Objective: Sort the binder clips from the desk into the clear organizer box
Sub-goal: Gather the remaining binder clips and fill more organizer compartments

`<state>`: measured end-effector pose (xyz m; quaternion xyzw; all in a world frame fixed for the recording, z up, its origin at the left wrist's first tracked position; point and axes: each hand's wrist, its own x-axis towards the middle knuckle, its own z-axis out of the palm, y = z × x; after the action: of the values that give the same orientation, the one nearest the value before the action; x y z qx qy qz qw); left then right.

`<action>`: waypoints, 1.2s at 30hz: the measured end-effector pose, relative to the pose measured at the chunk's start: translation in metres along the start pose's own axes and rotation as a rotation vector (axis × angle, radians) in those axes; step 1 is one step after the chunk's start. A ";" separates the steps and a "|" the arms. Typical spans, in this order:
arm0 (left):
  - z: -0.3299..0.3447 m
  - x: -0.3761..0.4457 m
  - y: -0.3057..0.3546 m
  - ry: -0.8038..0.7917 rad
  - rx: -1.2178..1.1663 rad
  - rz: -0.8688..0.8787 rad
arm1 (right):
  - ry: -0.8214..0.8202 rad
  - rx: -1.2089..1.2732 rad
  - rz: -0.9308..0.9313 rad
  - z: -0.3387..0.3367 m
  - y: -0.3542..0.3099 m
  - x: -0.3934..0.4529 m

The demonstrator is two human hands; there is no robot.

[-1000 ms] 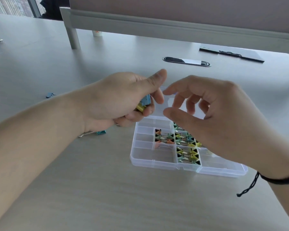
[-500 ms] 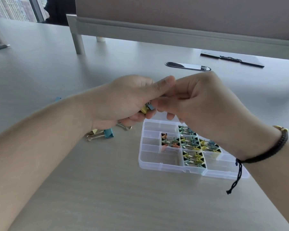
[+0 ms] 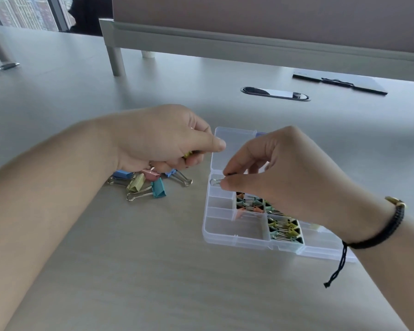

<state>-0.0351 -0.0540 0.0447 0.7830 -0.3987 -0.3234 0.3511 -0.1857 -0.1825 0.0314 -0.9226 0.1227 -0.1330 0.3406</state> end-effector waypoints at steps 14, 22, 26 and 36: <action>0.002 -0.005 -0.005 -0.253 0.261 -0.017 | 0.039 -0.072 -0.055 0.010 -0.004 -0.006; 0.002 -0.002 -0.008 -0.260 0.265 -0.004 | 0.127 -0.028 -0.040 0.011 -0.004 -0.008; 0.002 -0.003 -0.008 -0.285 0.250 -0.016 | 0.126 -0.070 -0.070 0.012 -0.005 -0.009; 0.004 -0.003 -0.007 -0.300 0.219 -0.039 | 0.131 -0.065 -0.099 0.012 -0.002 -0.008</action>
<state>-0.0368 -0.0495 0.0381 0.7671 -0.4643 -0.3980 0.1939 -0.1887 -0.1713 0.0222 -0.9275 0.1033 -0.2055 0.2947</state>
